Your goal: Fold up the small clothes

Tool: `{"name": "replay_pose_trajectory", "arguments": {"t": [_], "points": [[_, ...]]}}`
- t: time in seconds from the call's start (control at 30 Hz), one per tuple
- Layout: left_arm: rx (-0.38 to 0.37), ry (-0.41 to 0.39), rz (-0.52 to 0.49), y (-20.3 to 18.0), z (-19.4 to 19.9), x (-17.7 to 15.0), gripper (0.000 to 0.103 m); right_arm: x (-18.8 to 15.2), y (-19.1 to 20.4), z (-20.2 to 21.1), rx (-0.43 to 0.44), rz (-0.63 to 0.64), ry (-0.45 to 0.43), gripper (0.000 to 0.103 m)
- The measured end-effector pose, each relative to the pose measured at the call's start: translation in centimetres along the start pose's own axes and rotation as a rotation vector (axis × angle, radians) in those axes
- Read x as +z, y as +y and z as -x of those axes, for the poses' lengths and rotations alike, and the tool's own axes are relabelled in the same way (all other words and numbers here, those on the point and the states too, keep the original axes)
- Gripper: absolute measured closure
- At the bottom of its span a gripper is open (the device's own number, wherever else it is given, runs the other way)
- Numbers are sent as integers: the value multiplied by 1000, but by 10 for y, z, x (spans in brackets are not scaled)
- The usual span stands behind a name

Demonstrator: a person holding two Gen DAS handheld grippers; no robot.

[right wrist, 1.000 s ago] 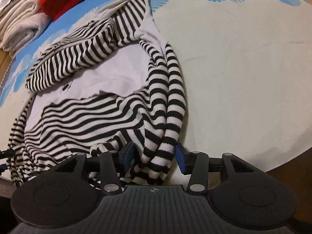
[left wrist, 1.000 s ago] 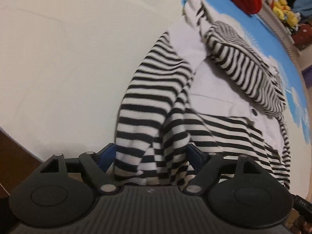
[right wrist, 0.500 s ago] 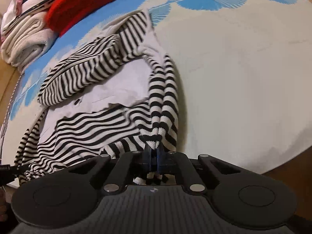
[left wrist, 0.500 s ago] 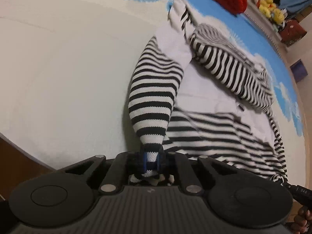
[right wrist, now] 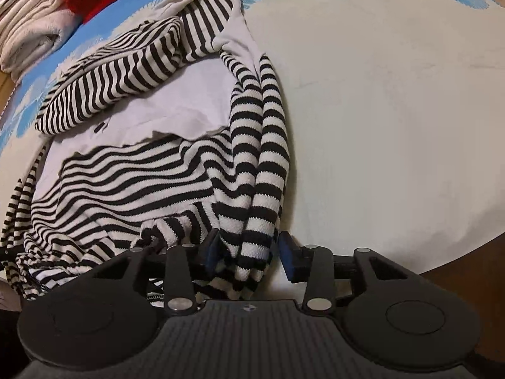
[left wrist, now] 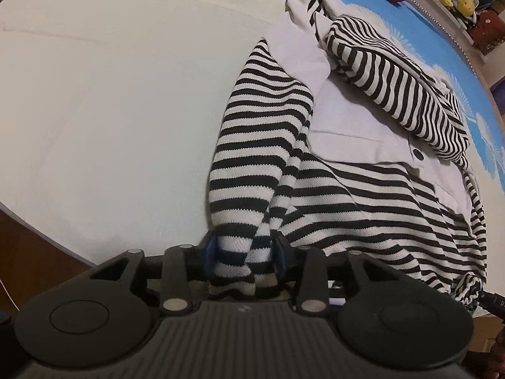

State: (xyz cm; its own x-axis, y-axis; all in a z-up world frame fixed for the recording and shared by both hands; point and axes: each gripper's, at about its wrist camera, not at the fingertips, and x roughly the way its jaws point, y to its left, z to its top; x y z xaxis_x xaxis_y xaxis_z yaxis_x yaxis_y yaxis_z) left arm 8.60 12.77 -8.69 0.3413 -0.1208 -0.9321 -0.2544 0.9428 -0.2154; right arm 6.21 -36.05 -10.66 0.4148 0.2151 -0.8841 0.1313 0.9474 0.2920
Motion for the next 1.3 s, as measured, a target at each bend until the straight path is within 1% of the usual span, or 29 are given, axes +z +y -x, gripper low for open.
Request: {"name": "replay_pose_trajectory", "arguments": {"t": [0.2, 0.23, 0.27, 0.3, 0.33, 0.37, 0.4, 0.43, 0.53, 0.63, 0.73, 0.83, 0.93, 1.0, 1.1, 1.17, 1.23, 1.3], "points": [[12, 3, -31, -6, -2, -4, 63, 0, 4, 0, -5, 23, -5, 62], [12, 3, -36, -6, -2, -4, 64, -1, 4, 0, -3, 28, -7, 64], [9, 3, -39, -6, -2, -4, 67, -1, 5, 1, 4, 31, -8, 71], [2, 4, -42, -7, -2, -4, 78, -1, 5, 1, 13, 32, -10, 74], [-10, 7, -44, -7, -2, -4, 86, -1, 6, 2, 19, 36, -15, 82], [-18, 5, -51, -8, -2, -4, 89, -1, 6, 4, 19, 40, -23, 89], [-18, -2, -63, -9, -1, -5, 93, 0, 6, 5, 24, 40, -29, 92], [-17, -12, -78, -11, 1, -5, 94, 0, 5, 7, 32, 35, -35, 95], [-16, -43, -117, -19, 10, -7, 95, 3, 4, 20, 61, 28, -85, 97], [-52, -91, -142, -24, 31, -3, 95, 7, 3, 47, 107, 22, -165, 98], [-100, -164, -179, -28, 64, 1, 95, 14, 1, 82, 163, 10, -253, 98], [-159, -217, -204, -28, 102, 1, 96, 15, -6, 120, 224, -7, -338, 98], [-236, -250, -226, -22, 143, -5, 96, 7, -10, 158, 257, 15, -403, 99], [-271, -255, -242, -17, 167, -13, 96, -4, -15, 189, 288, 35, -436, 99], [-335, -246, -239, -10, 197, -27, 95, -24, -24, 230, 336, 52, -471, 99], [-380, -237, -219, -7, 205, -32, 95, -34, -29, 247, 347, 55, -474, 99], [-397, -215, -209, -8, 201, -30, 95, -37, -36, 246, 346, 34, -451, 99], [-384, -194, -219, -17, 186, -21, 95, -32, -42, 234, 344, -2, -421, 99]]}}
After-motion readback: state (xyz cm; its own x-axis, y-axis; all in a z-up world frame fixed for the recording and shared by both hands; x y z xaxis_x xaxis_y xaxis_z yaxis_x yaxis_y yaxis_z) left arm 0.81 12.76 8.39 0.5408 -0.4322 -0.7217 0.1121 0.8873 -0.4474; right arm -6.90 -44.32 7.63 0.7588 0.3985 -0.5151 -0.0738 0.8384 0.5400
